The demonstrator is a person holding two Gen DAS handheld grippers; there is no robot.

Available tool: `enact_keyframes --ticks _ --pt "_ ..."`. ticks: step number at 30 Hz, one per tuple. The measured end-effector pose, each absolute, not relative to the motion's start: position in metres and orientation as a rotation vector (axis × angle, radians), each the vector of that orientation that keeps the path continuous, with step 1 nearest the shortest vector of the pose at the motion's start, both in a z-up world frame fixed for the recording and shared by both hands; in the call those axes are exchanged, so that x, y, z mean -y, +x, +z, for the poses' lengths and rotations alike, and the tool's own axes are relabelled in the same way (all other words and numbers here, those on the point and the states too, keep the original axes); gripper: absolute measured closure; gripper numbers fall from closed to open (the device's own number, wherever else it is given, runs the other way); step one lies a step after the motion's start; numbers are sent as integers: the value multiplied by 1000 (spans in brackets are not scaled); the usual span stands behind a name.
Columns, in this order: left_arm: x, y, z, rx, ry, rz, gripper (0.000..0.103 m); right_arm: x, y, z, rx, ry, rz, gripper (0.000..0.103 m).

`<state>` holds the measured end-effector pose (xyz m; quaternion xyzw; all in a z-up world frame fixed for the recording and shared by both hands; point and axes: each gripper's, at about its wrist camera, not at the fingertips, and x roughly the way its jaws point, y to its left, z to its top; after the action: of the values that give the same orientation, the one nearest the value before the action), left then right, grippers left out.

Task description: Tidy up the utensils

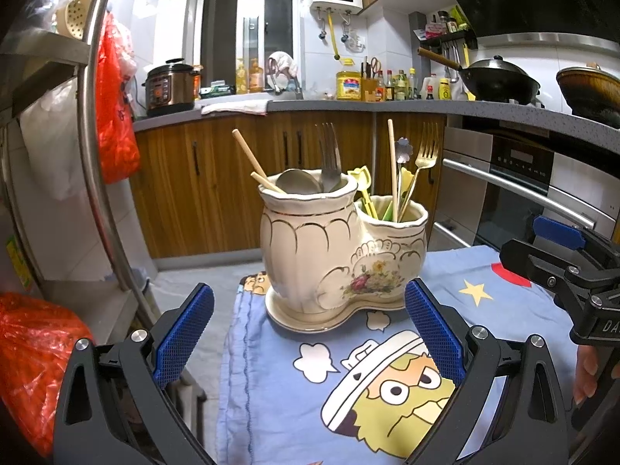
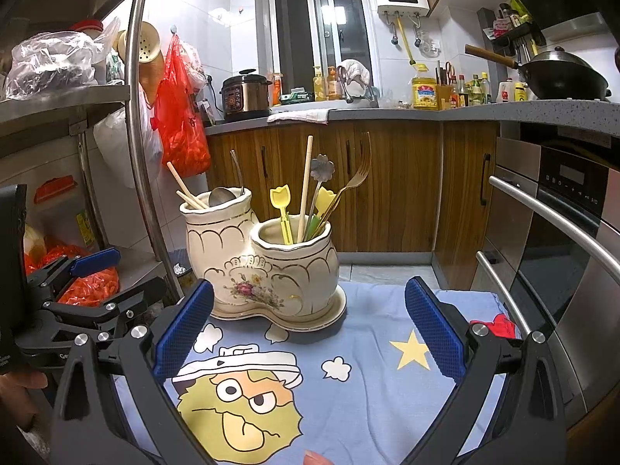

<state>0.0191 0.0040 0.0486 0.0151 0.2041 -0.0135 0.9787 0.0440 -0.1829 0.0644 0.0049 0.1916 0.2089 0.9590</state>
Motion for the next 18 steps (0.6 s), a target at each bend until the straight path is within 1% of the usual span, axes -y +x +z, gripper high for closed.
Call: enact_keyframes --ticks 18 --pt "-3 18 49 -414 35 -31 5 182 46 64 -393 6 425 6"
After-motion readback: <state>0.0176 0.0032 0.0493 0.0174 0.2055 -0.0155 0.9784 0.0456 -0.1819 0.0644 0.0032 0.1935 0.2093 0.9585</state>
